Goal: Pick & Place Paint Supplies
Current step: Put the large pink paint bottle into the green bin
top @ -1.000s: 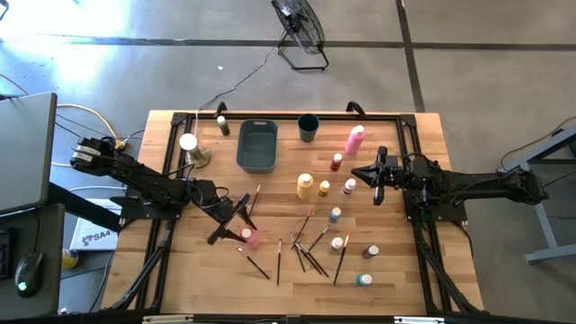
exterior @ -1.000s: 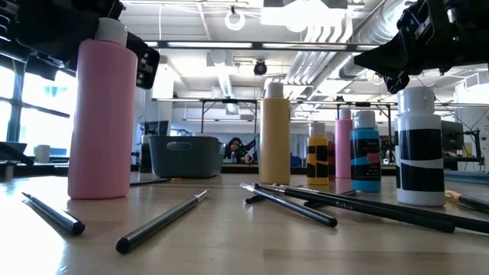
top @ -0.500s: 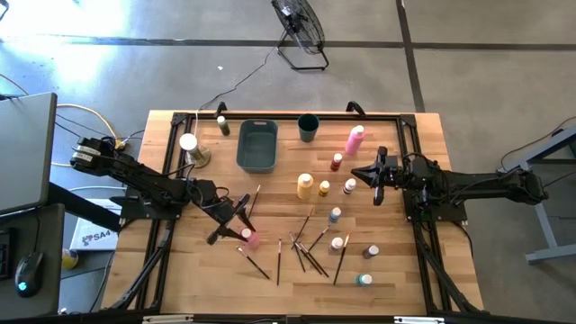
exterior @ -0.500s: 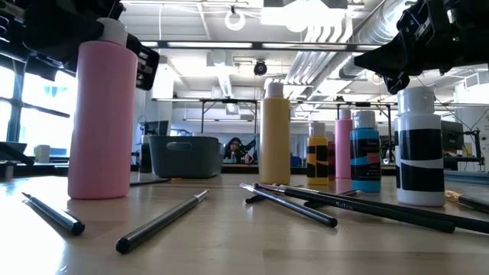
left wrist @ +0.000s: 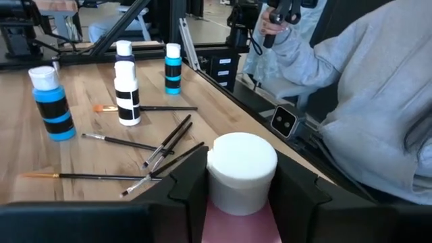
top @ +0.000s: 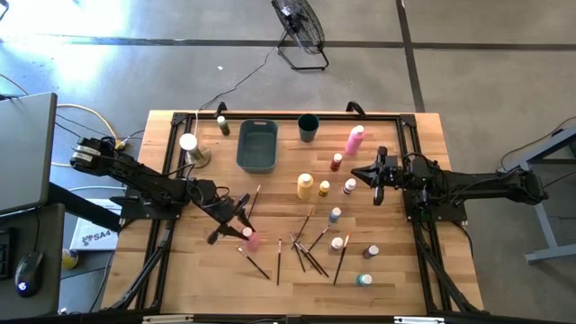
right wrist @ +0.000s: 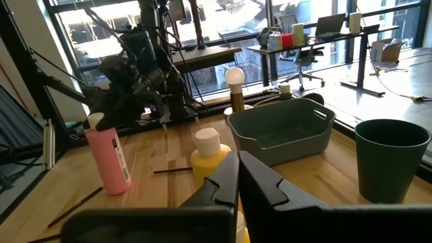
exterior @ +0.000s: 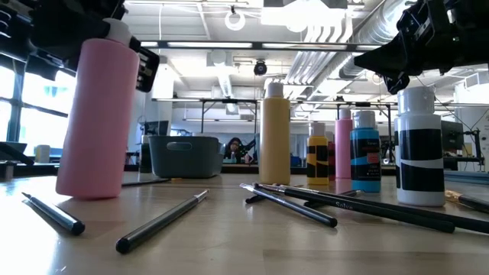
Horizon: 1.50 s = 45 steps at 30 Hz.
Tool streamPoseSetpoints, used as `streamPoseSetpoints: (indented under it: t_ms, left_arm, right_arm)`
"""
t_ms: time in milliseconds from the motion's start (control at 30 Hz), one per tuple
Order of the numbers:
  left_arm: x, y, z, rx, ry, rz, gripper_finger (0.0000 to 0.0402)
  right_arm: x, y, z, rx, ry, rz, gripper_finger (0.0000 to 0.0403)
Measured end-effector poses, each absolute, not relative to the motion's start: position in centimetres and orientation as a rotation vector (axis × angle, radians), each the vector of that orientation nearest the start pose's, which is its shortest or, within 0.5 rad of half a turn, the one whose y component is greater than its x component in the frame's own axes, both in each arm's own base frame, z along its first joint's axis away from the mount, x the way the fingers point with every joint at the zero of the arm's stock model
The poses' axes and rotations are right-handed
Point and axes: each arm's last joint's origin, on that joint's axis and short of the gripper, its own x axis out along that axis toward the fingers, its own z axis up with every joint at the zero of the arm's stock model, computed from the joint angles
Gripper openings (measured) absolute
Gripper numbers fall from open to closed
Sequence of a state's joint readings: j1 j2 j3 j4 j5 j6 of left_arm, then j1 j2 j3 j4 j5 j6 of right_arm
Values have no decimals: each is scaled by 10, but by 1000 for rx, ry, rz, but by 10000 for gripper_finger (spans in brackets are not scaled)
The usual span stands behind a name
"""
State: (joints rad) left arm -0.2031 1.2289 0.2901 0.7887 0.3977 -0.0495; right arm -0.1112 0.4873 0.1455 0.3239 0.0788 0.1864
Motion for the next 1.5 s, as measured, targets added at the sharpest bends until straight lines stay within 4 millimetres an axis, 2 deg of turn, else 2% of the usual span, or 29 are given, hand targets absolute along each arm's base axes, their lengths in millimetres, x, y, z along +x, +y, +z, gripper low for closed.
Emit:
streamPoseSetpoints:
  t_ms: [400, 867, 1500]
  left_arm:
    - [211, -55, 176, -74, 166, -598, 126]
    - [212, -52, 179, -89, 148, -490, 127]
    - [206, -42, 199, -188, 56, -197, 127]
  right_arm:
    - [133, -17, 200, 186, 0, -191, 3]
    - [133, -17, 200, 186, 0, -191, 3]
    - [133, -17, 200, 159, 2, -188, 3]
